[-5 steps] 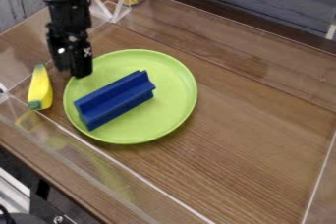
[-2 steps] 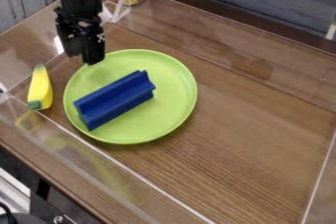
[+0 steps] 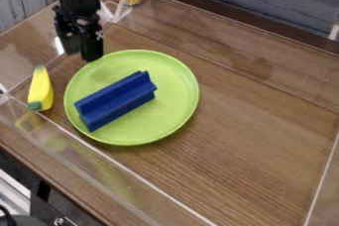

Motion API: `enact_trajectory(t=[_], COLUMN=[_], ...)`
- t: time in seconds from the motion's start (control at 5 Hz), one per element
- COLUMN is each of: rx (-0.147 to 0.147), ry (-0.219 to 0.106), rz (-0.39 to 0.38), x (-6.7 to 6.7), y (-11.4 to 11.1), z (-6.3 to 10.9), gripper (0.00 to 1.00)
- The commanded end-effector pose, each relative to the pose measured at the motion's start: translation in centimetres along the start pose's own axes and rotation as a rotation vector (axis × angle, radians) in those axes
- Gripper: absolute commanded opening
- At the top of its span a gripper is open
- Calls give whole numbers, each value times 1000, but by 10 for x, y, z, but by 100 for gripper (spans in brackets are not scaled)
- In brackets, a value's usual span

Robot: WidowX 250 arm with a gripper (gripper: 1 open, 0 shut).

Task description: Remove the banana from inside the green plate and put it on the table

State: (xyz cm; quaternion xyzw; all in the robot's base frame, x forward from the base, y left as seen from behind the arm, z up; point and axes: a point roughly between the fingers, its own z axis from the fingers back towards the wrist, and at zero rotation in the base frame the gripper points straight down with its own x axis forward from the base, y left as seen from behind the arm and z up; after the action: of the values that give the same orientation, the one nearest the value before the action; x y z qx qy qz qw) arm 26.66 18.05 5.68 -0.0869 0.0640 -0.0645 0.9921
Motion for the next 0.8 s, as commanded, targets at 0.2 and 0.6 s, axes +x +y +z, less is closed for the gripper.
enact_trajectory(t=[0.2,0.6], rx=[36,28], ry=[-41,-32], rz=[-23,-31], x=[21,36], y=[-1,0], z=[21,5], gripper=[0,100])
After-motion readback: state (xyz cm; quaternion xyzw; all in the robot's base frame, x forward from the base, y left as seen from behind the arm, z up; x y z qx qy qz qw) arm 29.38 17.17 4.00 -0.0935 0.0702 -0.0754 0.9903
